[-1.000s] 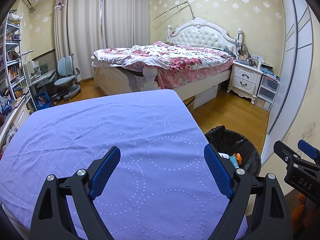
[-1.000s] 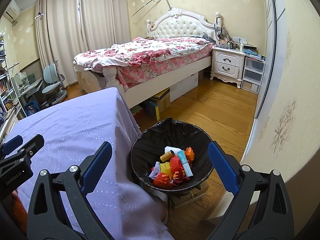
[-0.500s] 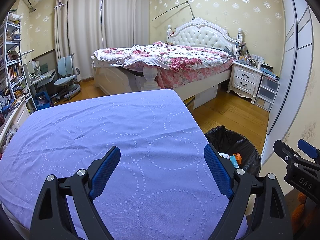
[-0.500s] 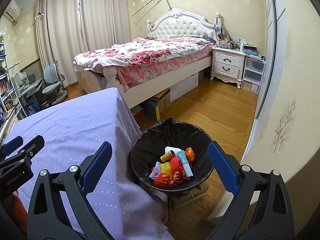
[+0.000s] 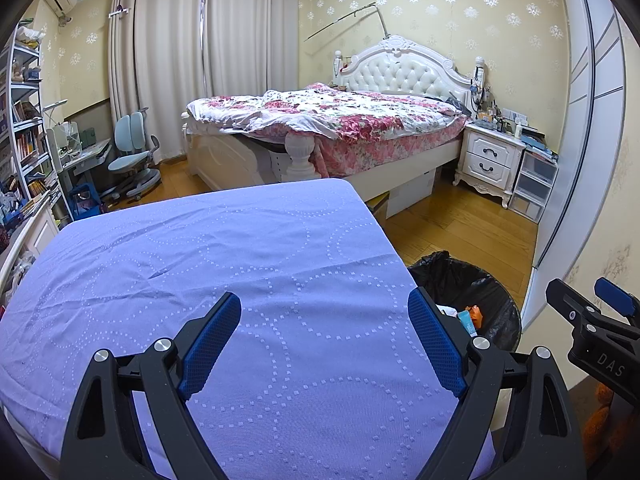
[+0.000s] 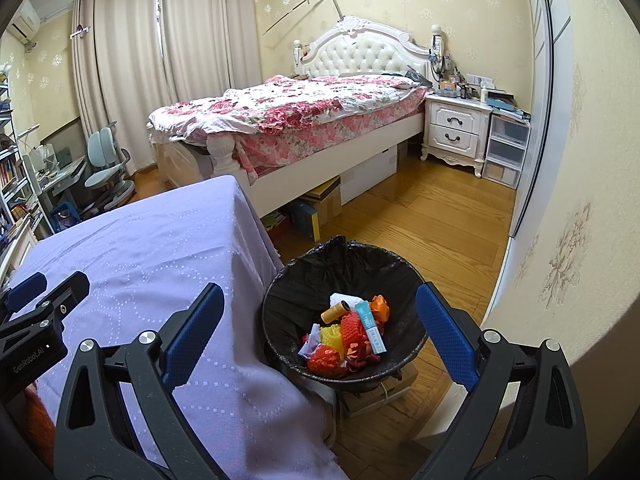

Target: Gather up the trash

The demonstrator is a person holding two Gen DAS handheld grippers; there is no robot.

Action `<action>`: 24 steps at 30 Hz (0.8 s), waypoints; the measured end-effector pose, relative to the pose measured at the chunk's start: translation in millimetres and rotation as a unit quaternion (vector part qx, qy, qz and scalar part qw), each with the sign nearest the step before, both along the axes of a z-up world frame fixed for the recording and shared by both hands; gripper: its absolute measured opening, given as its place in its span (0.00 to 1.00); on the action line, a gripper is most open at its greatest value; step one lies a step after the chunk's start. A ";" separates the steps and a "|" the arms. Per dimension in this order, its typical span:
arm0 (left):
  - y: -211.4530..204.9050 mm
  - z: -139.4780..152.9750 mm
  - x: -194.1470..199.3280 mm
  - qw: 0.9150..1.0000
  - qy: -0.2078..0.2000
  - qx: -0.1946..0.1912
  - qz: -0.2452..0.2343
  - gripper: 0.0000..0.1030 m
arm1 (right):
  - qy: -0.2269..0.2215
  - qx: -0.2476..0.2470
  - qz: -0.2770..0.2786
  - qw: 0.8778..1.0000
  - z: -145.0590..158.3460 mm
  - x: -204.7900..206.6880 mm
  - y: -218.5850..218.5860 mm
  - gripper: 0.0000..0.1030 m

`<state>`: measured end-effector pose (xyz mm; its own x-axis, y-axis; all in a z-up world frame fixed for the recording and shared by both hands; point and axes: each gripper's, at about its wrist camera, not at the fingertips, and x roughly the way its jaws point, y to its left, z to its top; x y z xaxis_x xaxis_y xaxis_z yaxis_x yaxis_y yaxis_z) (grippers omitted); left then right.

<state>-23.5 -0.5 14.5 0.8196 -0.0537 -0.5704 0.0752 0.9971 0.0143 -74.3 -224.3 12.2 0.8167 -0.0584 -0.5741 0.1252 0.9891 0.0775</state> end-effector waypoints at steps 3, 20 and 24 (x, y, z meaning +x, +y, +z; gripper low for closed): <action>0.1 0.1 -0.2 1.000 0.001 0.000 0.000 0.83 | 0.000 0.000 0.000 1.000 0.5 -1.5 0.8 0.92; 0.2 0.0 -1.0 1.000 0.001 -0.001 0.000 0.83 | 0.001 0.000 0.000 1.000 -0.1 -0.9 0.7 0.92; -0.1 -0.3 -1.4 1.000 0.000 0.000 0.000 0.83 | 0.000 0.000 0.001 1.000 -0.3 -1.2 1.3 0.92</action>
<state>-24.9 -0.6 14.2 0.8196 -0.0549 -0.5703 0.0760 0.9970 0.0133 -75.5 -223.1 12.0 0.8163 -0.0575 -0.5747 0.1242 0.9892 0.0774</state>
